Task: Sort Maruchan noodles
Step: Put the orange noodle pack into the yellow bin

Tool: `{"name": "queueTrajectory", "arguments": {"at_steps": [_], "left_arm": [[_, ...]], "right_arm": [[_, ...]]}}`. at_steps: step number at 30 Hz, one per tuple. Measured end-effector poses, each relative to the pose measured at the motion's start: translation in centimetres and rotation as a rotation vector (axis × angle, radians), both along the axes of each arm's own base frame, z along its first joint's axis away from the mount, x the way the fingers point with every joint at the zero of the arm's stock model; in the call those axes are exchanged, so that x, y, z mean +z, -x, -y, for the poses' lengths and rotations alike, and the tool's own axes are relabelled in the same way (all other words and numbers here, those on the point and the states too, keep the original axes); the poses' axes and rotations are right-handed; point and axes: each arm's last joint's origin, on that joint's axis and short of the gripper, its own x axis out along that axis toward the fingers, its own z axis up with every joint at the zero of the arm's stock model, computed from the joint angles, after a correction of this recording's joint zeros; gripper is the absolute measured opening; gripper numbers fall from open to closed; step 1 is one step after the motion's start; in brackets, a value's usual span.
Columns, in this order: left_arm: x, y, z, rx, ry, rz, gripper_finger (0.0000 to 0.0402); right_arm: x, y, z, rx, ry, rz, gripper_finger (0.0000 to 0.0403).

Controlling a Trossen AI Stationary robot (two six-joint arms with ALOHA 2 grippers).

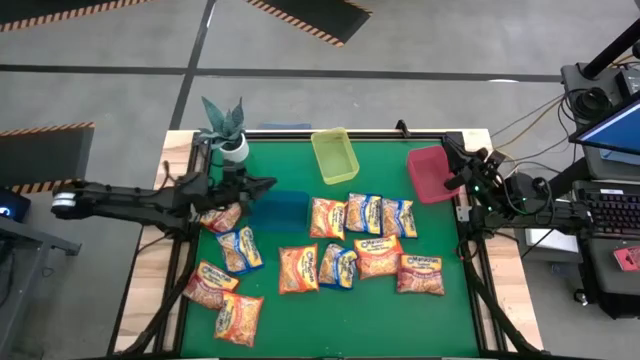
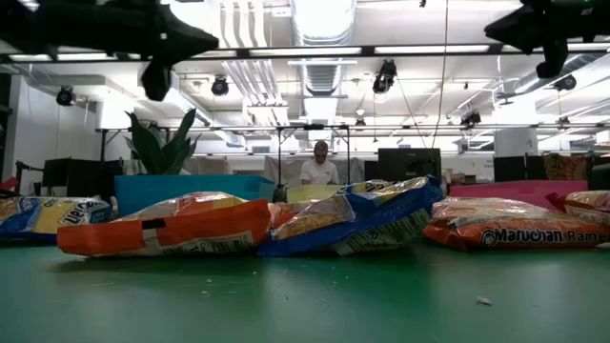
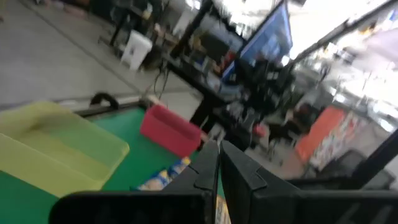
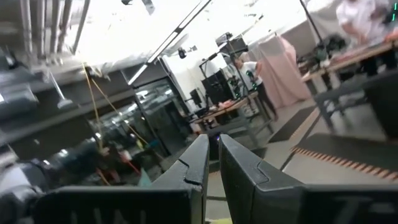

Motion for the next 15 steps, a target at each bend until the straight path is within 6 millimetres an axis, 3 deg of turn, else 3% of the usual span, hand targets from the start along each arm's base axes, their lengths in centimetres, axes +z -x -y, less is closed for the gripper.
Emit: {"name": "queueTrajectory", "arguments": {"at_steps": [7,15], "left_arm": [[1.4,-5.0,0.2,-0.118,-0.070,-0.193,0.0000],[0.5,-11.1,0.9,-0.441,-0.258,-0.428,0.0000]], "right_arm": [[1.4,-0.3,0.0,-0.017,0.039,-0.110,0.0028],[1.4,-0.7,0.0,-0.014,0.033,-0.231,0.0028]]}}
